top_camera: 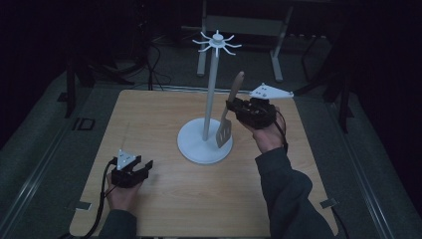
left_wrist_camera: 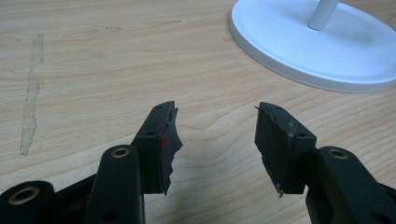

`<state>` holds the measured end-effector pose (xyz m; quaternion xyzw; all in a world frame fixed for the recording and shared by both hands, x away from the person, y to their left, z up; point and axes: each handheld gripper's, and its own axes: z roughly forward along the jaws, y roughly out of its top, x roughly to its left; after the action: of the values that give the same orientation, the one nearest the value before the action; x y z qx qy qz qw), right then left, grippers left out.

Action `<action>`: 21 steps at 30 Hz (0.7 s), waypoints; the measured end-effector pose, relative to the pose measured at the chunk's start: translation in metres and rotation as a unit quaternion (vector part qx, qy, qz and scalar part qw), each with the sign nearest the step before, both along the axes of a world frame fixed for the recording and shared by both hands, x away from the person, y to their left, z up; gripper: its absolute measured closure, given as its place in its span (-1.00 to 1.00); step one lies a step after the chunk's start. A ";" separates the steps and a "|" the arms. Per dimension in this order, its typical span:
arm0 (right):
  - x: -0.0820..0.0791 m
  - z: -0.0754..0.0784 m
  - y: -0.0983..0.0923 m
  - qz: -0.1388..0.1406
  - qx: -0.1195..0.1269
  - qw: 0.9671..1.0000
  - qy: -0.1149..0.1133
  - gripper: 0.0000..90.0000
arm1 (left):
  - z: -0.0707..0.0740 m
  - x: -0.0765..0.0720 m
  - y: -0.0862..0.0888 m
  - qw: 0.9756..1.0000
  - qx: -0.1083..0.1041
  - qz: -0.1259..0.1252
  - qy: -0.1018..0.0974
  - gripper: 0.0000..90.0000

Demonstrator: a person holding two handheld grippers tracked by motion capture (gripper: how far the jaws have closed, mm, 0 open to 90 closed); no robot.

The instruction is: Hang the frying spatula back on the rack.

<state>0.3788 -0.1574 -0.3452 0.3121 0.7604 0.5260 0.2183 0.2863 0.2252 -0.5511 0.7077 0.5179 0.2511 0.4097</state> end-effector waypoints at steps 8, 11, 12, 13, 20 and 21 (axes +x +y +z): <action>0.004 0.008 0.001 -0.005 -0.001 1.000 0.000 0.66 | 0.000 0.000 0.001 1.000 -0.002 0.002 0.000 0.08; 0.006 0.011 0.002 -0.005 -0.001 1.000 0.001 0.66 | 0.000 -0.001 0.001 1.000 -0.001 0.001 0.000 0.08; 0.006 0.012 0.002 -0.006 -0.002 1.000 0.000 0.66 | 0.000 -0.001 0.001 1.000 -0.002 0.002 0.000 0.08; 0.007 0.012 0.003 -0.006 -0.003 1.000 0.002 0.66 | 0.000 -0.001 0.001 1.000 -0.002 0.002 0.000 0.08; 0.009 0.020 0.006 -0.004 0.000 1.000 -0.001 0.66 | 0.000 0.000 0.002 1.000 -0.004 0.002 0.000 0.08; 0.009 0.022 0.007 -0.004 0.000 1.000 -0.001 0.66 | 0.000 0.000 0.002 1.000 -0.005 0.003 -0.001 0.08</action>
<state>0.3881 -0.1506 -0.3233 0.3146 0.7592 0.5253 0.2207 0.2864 0.2267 -0.5510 0.7042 0.5203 0.2508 0.4130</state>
